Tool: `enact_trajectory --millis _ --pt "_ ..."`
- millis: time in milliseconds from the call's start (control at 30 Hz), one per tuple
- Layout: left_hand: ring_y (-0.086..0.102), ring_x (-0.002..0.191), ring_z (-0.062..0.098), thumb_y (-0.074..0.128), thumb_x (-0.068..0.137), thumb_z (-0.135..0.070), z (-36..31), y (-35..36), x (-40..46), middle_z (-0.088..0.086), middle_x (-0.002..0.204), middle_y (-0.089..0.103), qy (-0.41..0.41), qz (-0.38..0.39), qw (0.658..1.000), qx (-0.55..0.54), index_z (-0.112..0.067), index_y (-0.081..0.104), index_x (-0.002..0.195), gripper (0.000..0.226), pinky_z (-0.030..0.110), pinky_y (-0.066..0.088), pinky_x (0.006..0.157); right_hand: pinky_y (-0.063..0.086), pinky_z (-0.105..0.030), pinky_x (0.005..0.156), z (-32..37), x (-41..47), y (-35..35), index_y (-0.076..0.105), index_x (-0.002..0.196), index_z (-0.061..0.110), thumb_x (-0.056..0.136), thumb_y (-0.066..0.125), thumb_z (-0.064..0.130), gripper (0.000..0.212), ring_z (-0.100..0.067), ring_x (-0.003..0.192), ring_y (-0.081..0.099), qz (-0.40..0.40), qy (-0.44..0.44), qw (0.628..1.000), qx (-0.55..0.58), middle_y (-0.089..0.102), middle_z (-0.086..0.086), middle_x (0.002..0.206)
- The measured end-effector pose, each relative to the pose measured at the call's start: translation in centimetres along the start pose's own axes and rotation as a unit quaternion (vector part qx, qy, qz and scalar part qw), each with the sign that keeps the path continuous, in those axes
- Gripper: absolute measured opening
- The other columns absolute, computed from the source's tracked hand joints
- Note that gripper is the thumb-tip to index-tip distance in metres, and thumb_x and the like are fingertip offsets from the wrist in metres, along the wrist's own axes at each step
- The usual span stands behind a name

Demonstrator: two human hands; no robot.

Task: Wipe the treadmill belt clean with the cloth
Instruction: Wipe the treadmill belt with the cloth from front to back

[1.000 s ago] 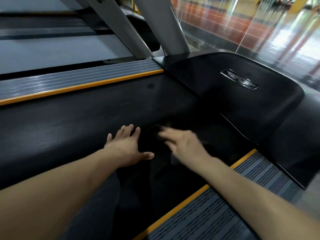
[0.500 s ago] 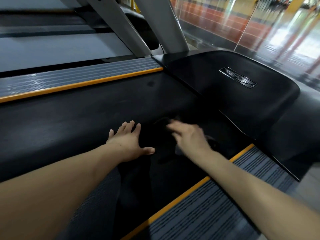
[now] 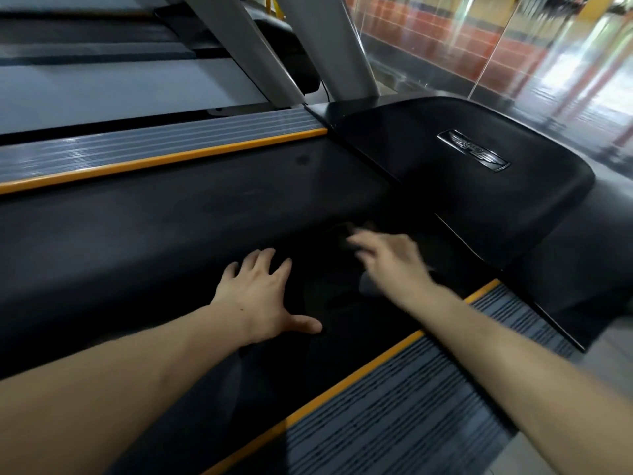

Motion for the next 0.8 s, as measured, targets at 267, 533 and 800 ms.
enact_trajectory --millis 267,533,800 --pt "-0.005 0.157 0.025 0.059 0.059 -0.094 0.9 0.5 -0.5 0.002 0.170 -0.006 -0.011 0.047 0.999 -0.014 -0.019 0.001 0.162 0.140 0.047 0.011 0.127 0.049 -0.036 0.103 -5.8 0.8 -1.3 0.068 0.122 0.022 0.088 0.061 0.012 0.037 -0.022 0.119 0.062 -0.030 -0.014 0.999 -0.019 0.063 -0.001 0.134" --pt "-0.013 0.156 0.024 0.062 0.064 -0.089 0.7 1.2 -0.4 0.004 0.170 -0.013 -0.015 0.052 0.998 -0.022 -0.017 -0.006 0.162 0.139 0.049 0.004 0.127 0.040 -0.021 0.105 -4.3 -1.3 -1.9 0.073 0.118 0.017 0.087 0.068 0.008 0.033 -0.020 0.118 0.063 -0.049 0.052 0.997 0.003 0.067 -0.003 0.129" --pt "-0.012 0.156 0.027 0.062 0.064 -0.089 0.4 1.1 -0.2 0.005 0.170 -0.013 -0.018 0.060 0.998 -0.017 -0.016 -0.006 0.162 0.140 0.051 0.005 0.127 0.040 -0.010 0.100 -5.3 -1.3 -2.6 0.072 0.117 0.016 0.085 0.070 0.002 0.036 -0.018 0.116 0.065 -0.030 -0.025 0.999 -0.001 0.068 -0.004 0.127"
Point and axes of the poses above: each hand's wrist, its own x-axis towards the middle knuckle, its own y-axis out of the palm, z = x × y, the point moved 7 cm from there along x, towards the middle knuckle
